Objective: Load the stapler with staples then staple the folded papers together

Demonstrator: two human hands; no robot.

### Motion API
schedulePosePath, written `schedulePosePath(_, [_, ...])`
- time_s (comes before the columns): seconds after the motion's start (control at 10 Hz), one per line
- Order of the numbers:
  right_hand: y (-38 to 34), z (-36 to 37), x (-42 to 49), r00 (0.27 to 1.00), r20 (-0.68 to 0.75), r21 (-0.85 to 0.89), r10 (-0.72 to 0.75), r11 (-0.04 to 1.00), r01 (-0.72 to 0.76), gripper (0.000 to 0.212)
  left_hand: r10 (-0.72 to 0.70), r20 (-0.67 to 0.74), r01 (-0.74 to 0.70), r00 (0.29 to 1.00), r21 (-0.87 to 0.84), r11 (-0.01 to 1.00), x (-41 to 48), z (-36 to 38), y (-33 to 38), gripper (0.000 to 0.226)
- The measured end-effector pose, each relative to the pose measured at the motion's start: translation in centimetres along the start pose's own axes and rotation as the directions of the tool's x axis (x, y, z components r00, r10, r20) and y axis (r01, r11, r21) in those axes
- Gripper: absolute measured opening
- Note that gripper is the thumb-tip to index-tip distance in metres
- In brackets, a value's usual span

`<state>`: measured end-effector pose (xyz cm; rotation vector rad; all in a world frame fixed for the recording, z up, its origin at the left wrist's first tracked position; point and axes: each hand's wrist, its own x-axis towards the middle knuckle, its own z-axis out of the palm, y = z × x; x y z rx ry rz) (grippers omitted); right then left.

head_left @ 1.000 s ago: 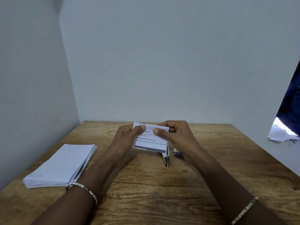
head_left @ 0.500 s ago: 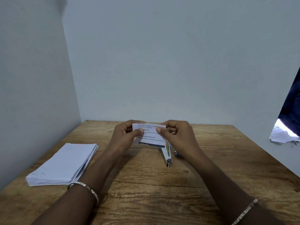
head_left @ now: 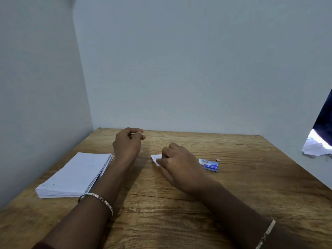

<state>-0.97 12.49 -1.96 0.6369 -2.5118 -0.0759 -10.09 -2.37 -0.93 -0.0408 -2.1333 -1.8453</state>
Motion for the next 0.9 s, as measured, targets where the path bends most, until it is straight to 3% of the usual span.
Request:
schedulePosePath(0.2, [-1.5, 1.0, 0.5, 0.96, 0.26, 0.033, 0.099, 0.993, -0.112, 0.042, -0.043, 0.009, 0.044, 0.999, -0.035, 0.998, 0.4, -0.2, -0.2, 0.02])
schedulePosePath(0.4, [-1.7, 0.9, 0.7, 0.925, 0.336, 0.042, 0.176, 0.979, -0.201, 0.048, -0.043, 0.046, 0.044, 0.998, -0.026, 0.999, 0.5, 0.2, -0.4, 0.017])
schedulePosePath(0.5, [-1.4, 1.0, 0.4, 0.934, 0.313, 0.1, 0.173, 0.972, -0.214, 0.049, -0.03, 0.058, 0.031, 0.998, -0.014, 0.999, 0.6, 0.2, -0.6, 0.017])
schedulePosePath(0.7, [0.8, 0.4, -0.9, 0.955, 0.071, 0.249, 0.287, 0.922, -0.296, 0.041, -0.015, 0.072, 0.011, 0.997, 0.056, 0.998, 0.2, 0.1, -1.1, 0.019])
schedulePosePath(0.8, [2.5, -0.2, -2.2, 0.916, -0.082, 0.227, 0.393, 0.902, -0.367, 0.028, 0.024, 0.076, -0.03, 0.997, 0.091, 0.995, -0.5, -0.2, -0.1, 0.017])
schedulePosePath(0.9, [3.4, -0.8, -3.8, 0.829, -0.207, 0.229, 0.52, 0.849, -0.476, 0.023, 0.144, 0.062, -0.152, 0.988, 0.156, 0.976, -2.8, -0.4, -0.2, 0.017])
